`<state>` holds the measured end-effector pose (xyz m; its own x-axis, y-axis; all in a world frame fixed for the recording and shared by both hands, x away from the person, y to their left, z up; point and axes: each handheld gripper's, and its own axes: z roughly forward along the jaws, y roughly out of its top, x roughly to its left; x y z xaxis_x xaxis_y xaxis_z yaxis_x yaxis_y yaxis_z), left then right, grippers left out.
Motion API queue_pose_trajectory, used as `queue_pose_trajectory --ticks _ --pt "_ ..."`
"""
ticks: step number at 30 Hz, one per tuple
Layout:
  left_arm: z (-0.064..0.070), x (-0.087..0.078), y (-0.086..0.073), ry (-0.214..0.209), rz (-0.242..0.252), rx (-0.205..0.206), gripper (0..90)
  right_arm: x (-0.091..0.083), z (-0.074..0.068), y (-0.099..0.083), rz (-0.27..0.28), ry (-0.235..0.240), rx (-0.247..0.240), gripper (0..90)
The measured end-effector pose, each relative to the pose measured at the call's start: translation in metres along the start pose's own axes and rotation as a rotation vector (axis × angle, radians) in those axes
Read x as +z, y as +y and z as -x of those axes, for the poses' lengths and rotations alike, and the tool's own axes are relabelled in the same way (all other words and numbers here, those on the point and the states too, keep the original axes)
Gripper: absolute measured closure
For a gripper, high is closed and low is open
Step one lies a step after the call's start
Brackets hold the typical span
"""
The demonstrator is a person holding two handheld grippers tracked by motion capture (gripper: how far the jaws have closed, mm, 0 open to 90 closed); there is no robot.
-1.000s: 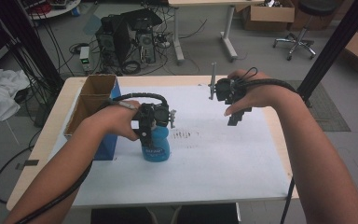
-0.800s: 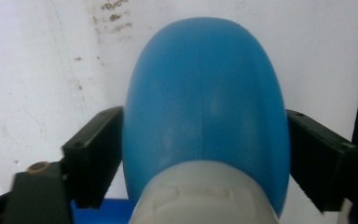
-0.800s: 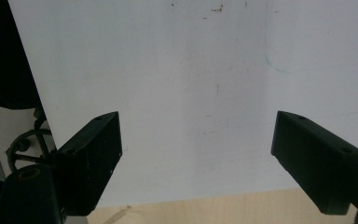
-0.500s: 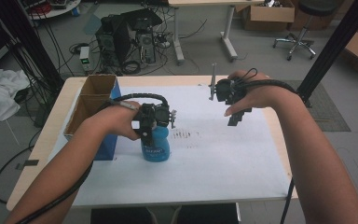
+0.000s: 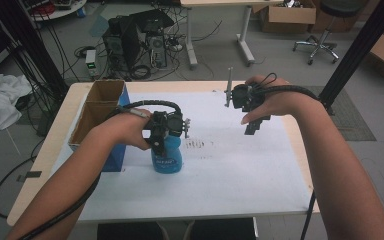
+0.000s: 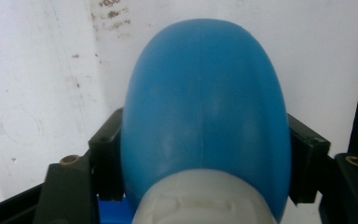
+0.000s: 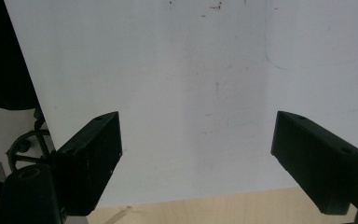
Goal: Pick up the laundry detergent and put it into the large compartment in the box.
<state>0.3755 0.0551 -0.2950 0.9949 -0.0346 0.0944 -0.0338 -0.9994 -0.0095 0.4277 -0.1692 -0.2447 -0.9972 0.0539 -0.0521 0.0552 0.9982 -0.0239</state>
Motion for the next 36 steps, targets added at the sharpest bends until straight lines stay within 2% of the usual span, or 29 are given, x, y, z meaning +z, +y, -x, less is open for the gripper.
queue_pose_trajectory --ticks 5,15,20,24,25,26,27,30,32,33,34,36 --pt "0.000 0.000 0.000 0.012 -0.009 0.003 35.7 0.000 -0.001 0.002 0.004 0.000 -0.007 16.3" --pt "-0.003 -0.001 -0.001 -0.018 -0.010 0.012 37.9 0.000 -0.002 0.002 0.005 0.001 -0.007 16.3" --pt "-0.004 -0.002 -0.003 -0.023 -0.009 -0.004 38.2 0.000 -0.002 0.001 0.007 0.000 -0.005 16.3" --pt "-0.005 -0.004 -0.004 -0.030 -0.042 -0.038 38.3 -0.001 -0.002 0.001 0.005 0.001 -0.005 16.3" --pt "-0.006 -0.008 -0.005 -0.031 -0.041 -0.068 38.3 -0.001 -0.002 0.001 0.005 0.002 -0.005 16.3" --pt "-0.006 -0.008 -0.005 -0.031 -0.041 -0.068 38.3 -0.001 -0.002 0.001 0.005 0.002 -0.005 16.3" --pt "-0.007 -0.014 -0.006 -0.036 -0.048 -0.093 38.3 -0.001 -0.002 0.001 0.009 0.001 -0.005 16.3" --pt "-0.007 -0.020 -0.007 -0.037 -0.043 -0.117 38.3 -0.002 -0.003 0.001 0.008 -0.002 -0.006 16.3" --pt "-0.009 -0.029 -0.008 -0.050 -0.044 -0.164 38.3 -0.002 -0.003 0.001 0.007 -0.002 -0.008 16.3" --pt "-0.009 -0.029 -0.008 -0.050 -0.044 -0.164 38.3 -0.002 -0.003 0.001 0.009 -0.002 -0.008 16.3" --pt "-0.012 -0.035 -0.010 -0.071 -0.028 -0.197 38.2 -0.001 -0.003 0.001 0.009 -0.001 -0.009 16.3" --pt "-0.014 -0.041 -0.012 -0.082 -0.017 -0.240 38.2 -0.002 -0.003 0.001 0.008 -0.004 -0.011 16.3"
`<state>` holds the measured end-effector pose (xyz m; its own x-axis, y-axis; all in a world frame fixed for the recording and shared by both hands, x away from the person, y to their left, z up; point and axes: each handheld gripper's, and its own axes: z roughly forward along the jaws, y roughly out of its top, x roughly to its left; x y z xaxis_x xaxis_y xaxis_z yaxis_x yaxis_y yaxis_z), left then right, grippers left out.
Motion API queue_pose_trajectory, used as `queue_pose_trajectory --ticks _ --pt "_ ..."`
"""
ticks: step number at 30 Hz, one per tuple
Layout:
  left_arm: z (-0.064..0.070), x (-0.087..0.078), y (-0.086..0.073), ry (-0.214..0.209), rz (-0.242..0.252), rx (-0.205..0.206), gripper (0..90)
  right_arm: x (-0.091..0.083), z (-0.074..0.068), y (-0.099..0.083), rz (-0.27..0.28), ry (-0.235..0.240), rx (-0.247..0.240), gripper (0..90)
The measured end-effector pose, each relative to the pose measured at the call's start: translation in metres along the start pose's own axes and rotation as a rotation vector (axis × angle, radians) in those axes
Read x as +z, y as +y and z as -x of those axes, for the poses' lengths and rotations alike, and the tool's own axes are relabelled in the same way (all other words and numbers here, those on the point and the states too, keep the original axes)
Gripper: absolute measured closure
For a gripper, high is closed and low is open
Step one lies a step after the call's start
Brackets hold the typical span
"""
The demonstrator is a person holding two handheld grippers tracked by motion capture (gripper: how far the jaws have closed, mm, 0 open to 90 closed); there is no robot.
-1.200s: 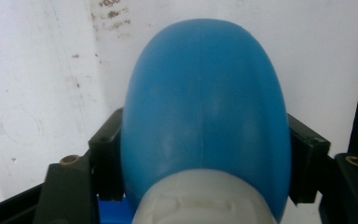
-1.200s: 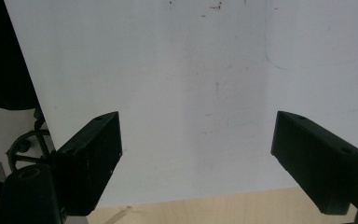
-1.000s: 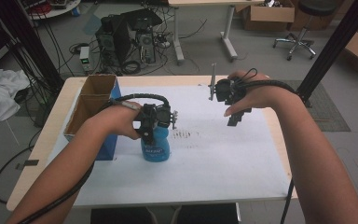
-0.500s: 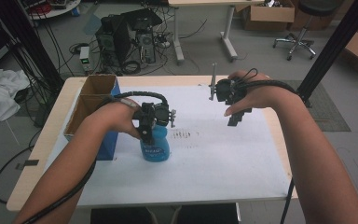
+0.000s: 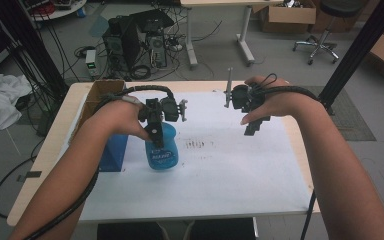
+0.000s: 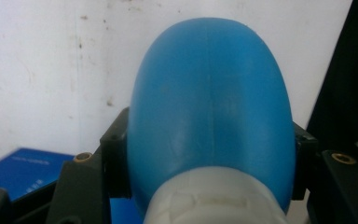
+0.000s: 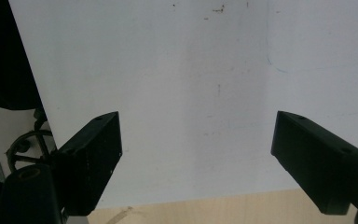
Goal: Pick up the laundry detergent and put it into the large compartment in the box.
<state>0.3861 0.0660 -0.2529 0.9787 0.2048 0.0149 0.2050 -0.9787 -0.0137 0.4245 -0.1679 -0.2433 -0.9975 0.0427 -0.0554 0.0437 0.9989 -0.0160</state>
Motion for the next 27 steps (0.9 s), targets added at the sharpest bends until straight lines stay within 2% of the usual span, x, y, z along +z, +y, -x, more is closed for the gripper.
queue_pose_trajectory --ticks 2,3,5,9,11,12,16,17,20,22,23,24,25,27 --pt "-0.001 -0.007 -0.001 0.000 0.010 -0.039 38.2 0.000 0.000 0.000 0.000 0.001 0.000 16.3" --pt "-0.001 -0.007 -0.001 0.000 0.010 -0.039 38.2 0.000 0.000 0.000 0.000 0.001 0.000 16.3" --pt "-0.002 -0.016 -0.002 0.002 0.015 -0.067 38.2 0.001 0.000 0.001 -0.002 0.002 -0.003 16.3" --pt "-0.002 -0.038 -0.004 -0.005 0.019 -0.146 38.2 0.001 0.000 0.002 -0.003 0.001 -0.006 16.3" --pt "-0.002 -0.042 -0.004 -0.007 0.022 -0.158 38.2 0.001 0.000 0.002 -0.002 0.000 -0.009 16.3" --pt "-0.003 -0.049 -0.005 0.000 0.017 -0.192 38.2 0.001 0.000 0.002 -0.002 0.000 -0.009 16.3" --pt "-0.005 -0.061 -0.008 0.017 0.011 -0.268 38.3 0.001 -0.001 0.003 -0.001 0.000 -0.011 16.3" --pt "-0.005 -0.061 -0.008 0.017 0.011 -0.268 38.3 0.001 -0.001 0.003 -0.002 -0.001 -0.011 16.3" --pt "-0.009 -0.075 -0.013 0.026 0.020 -0.341 38.3 0.002 -0.001 0.004 -0.003 -0.003 -0.016 16.3" --pt "-0.011 -0.082 -0.016 0.025 0.026 -0.380 38.3 0.002 -0.002 0.004 -0.005 0.001 -0.011 16.4" --pt "-0.011 -0.082 -0.016 0.025 0.026 -0.380 38.3 0.002 -0.002 0.004 -0.005 0.001 -0.011 16.4" --pt "-0.014 -0.090 -0.018 0.017 0.032 -0.423 38.3 0.003 -0.001 0.005 -0.001 -0.001 -0.019 16.3" --pt "-0.014 -0.090 -0.018 0.017 0.032 -0.423 38.3 0.003 -0.001 0.005 -0.001 -0.001 -0.019 16.3" --pt "-0.019 -0.102 -0.024 -0.003 0.043 -0.488 38.3 0.004 0.000 0.006 -0.001 0.003 -0.021 16.3"
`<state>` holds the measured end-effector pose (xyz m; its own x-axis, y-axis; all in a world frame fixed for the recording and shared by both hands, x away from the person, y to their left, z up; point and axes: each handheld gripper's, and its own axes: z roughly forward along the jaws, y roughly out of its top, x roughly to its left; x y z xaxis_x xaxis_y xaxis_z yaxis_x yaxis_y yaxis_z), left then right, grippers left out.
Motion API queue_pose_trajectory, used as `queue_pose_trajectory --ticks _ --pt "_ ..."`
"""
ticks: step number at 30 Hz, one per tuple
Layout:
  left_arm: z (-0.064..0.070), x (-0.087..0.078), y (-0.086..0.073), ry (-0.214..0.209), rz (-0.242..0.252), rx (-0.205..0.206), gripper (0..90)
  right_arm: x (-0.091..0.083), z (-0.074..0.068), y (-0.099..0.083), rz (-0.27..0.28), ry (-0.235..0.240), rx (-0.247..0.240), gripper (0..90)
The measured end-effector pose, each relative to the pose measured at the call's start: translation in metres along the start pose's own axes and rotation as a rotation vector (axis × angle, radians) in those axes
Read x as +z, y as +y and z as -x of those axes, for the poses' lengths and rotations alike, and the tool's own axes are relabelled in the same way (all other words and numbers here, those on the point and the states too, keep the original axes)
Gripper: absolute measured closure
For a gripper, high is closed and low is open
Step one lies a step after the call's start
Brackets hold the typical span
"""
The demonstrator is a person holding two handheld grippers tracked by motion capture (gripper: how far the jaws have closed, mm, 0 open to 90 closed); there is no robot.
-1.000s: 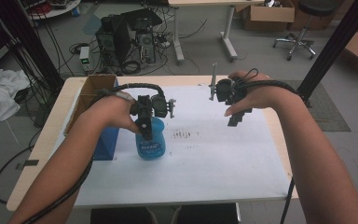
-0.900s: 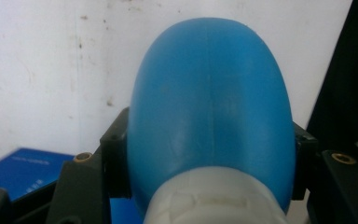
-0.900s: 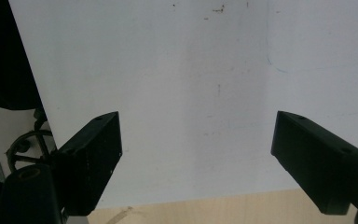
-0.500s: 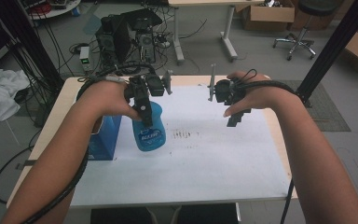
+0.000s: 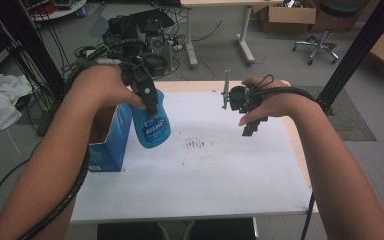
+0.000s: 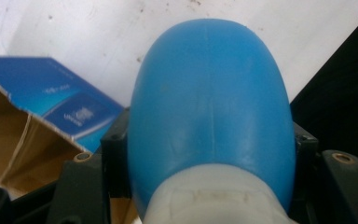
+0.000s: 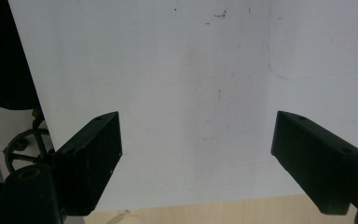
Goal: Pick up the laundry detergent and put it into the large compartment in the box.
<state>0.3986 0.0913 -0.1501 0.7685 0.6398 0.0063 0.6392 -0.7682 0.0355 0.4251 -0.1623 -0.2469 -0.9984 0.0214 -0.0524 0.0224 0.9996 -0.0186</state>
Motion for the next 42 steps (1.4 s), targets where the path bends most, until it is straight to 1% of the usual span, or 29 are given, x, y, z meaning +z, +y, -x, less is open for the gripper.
queue_pose_trajectory --ticks 1,3,4,6,8,9,10,11,12,14,15,16,17,19,20,21,22,23,25,26,27,28,31,33,34,35,37,38,42 --pt "0.000 0.000 0.000 0.000 0.000 0.000 38.3 0.000 0.000 0.000 0.000 0.000 0.000 16.3" --pt "-0.004 -0.009 -0.001 -0.002 0.011 -0.029 38.3 0.000 0.001 0.001 0.001 0.002 -0.001 16.3" --pt "-0.008 -0.019 -0.003 0.001 0.019 -0.064 38.3 0.001 0.001 0.001 -0.003 0.002 0.001 16.3" --pt "-0.012 -0.027 -0.005 0.008 0.024 -0.103 38.3 0.002 0.001 0.002 -0.005 0.004 0.002 16.3" --pt "-0.014 -0.031 -0.006 0.014 0.028 -0.120 38.3 0.003 0.002 0.003 -0.004 0.003 -0.006 16.4" --pt "-0.020 -0.038 -0.009 0.020 0.027 -0.161 38.2 0.003 0.002 0.004 -0.004 0.005 -0.007 16.3" --pt "-0.022 -0.042 -0.011 0.023 0.026 -0.180 38.3 0.003 0.002 0.004 -0.006 0.006 -0.005 16.3" --pt "-0.022 -0.042 -0.011 0.023 0.026 -0.180 38.2 0.003 0.002 0.004 -0.006 0.006 -0.005 16.3" --pt "-0.027 -0.047 -0.015 0.029 0.028 -0.222 38.2 0.004 0.002 0.005 -0.004 0.008 -0.007 16.4" --pt "-0.032 -0.052 -0.020 0.034 0.018 -0.256 38.2 0.004 0.002 0.005 -0.005 0.006 -0.009 16.3" --pt "-0.032 -0.052 -0.020 0.034 0.018 -0.256 38.2 0.004 0.002 0.006 -0.007 0.005 -0.010 16.4" --pt "-0.038 -0.057 -0.025 0.037 0.013 -0.303 38.2 0.004 0.002 0.006 -0.008 0.005 -0.012 16.4" --pt "-0.041 -0.059 -0.028 0.036 0.011 -0.329 38.2 0.005 0.002 0.006 -0.009 0.004 -0.010 16.3" --pt "-0.047 -0.064 -0.034 0.043 0.000 -0.369 38.3 0.005 0.002 0.006 -0.007 0.001 -0.013 16.3" --pt "-0.047 -0.064 -0.034 0.043 0.000 -0.369 38.2 0.005 0.002 0.006 -0.007 0.001 -0.013 16.3" --pt "-0.054 -0.070 -0.041 0.046 -0.008 -0.412 38.2 0.004 0.002 0.007 -0.003 0.002 -0.013 16.4" --pt "-0.054 -0.070 -0.041 0.046 -0.008 -0.412 38.3 0.005 0.002 0.007 -0.003 0.003 -0.013 16.3" --pt "-0.060 -0.075 -0.048 0.057 -0.007 -0.457 38.3 0.005 0.002 0.006 -0.004 0.004 -0.012 16.3" --pt "-0.066 -0.078 -0.055 0.065 -0.007 -0.512 38.3 0.006 0.003 0.007 -0.002 0.001 -0.020 16.3" --pt "-0.066 -0.078 -0.055 0.065 -0.007 -0.512 38.3 0.006 0.002 0.006 -0.004 0.003 -0.013 16.3" --pt "-0.071 -0.081 -0.062 0.070 -0.013 -0.566 38.3 0.006 0.002 0.007 -0.004 0.004 -0.014 16.3" --pt "-0.073 -0.082 -0.065 0.072 -0.014 -0.593 38.3 0.006 0.002 0.007 -0.004 0.005 -0.014 16.3" --pt "-0.079 -0.086 -0.074 0.082 -0.013 -0.657 38.3 0.006 0.002 0.007 -0.006 0.005 -0.014 16.3" --pt "-0.081 -0.087 -0.077 0.085 -0.018 -0.671 38.3 0.006 0.002 0.007 -0.005 0.005 -0.017 16.3" --pt "-0.084 -0.087 -0.082 0.088 -0.020 -0.711 38.2 0.007 0.002 0.008 -0.005 0.006 -0.016 16.3" --pt "-0.084 -0.087 -0.082 0.088 -0.020 -0.711 38.3 0.007 0.002 0.008 -0.005 0.005 -0.018 16.4" --pt "-0.090 -0.087 -0.089 0.081 -0.035 -0.776 38.3 0.007 0.002 0.009 -0.005 0.005 -0.020 16.3" --pt "-0.090 -0.087 -0.089 0.081 -0.035 -0.776 38.3 0.007 0.002 0.009 -0.005 0.005 -0.020 16.3" --pt "-0.094 -0.086 -0.095 0.084 -0.038 -0.827 38.2 0.008 0.002 0.011 -0.007 0.005 -0.021 16.3"
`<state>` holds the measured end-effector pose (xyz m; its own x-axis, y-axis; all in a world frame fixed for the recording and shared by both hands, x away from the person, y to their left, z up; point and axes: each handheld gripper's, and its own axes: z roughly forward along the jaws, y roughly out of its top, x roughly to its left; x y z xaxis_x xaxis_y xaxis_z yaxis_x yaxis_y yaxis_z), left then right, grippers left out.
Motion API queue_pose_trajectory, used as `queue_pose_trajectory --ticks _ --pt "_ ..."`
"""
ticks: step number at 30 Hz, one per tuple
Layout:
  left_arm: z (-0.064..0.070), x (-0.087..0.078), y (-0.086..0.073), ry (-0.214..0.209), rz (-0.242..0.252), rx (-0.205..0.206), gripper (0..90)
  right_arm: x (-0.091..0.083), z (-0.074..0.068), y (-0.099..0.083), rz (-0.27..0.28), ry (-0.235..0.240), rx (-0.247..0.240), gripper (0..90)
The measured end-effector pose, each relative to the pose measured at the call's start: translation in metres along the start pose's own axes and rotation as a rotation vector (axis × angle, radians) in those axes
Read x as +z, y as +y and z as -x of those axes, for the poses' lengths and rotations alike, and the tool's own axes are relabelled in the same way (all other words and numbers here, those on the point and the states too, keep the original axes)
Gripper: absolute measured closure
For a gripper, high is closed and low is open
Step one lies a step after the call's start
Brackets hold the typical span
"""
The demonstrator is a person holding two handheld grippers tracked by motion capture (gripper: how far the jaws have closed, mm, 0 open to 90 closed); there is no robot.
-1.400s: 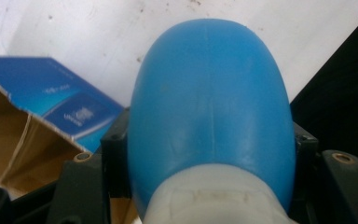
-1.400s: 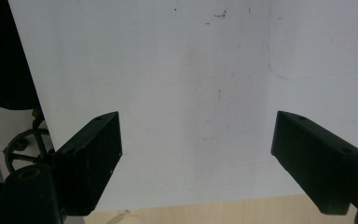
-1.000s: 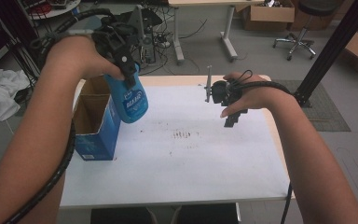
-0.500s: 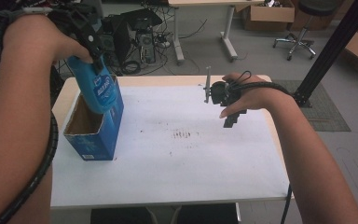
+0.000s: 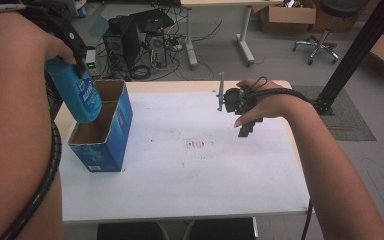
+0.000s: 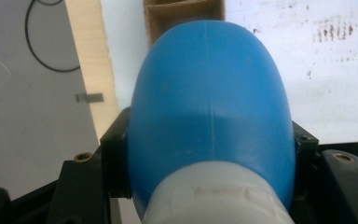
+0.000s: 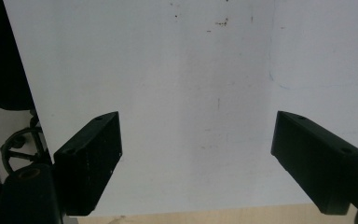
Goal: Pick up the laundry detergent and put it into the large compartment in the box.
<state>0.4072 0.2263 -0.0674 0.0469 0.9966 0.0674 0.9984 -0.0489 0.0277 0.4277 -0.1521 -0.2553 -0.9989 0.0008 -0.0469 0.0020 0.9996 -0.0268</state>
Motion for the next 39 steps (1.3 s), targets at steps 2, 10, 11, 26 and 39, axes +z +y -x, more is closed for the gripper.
queue_pose_trajectory --ticks 2,10,11,26,39 --pt "-0.001 0.001 0.000 0.005 -0.001 -0.016 38.2 0.000 0.000 0.001 -0.001 0.001 -0.003 16.3" --pt "-0.004 0.012 0.004 0.000 0.000 -0.020 38.2 0.001 0.000 0.002 0.000 0.001 -0.009 16.3" --pt "-0.005 0.017 0.005 -0.003 -0.010 -0.022 38.2 0.001 0.000 0.002 0.001 0.000 -0.007 16.3" --pt "-0.013 0.053 0.013 -0.008 -0.021 -0.021 38.2 -0.001 -0.001 -0.001 0.001 0.000 0.003 16.3" --pt "-0.017 0.103 0.019 -0.020 -0.053 -0.013 38.2 -0.001 -0.002 0.000 0.000 -0.002 0.001 16.3"
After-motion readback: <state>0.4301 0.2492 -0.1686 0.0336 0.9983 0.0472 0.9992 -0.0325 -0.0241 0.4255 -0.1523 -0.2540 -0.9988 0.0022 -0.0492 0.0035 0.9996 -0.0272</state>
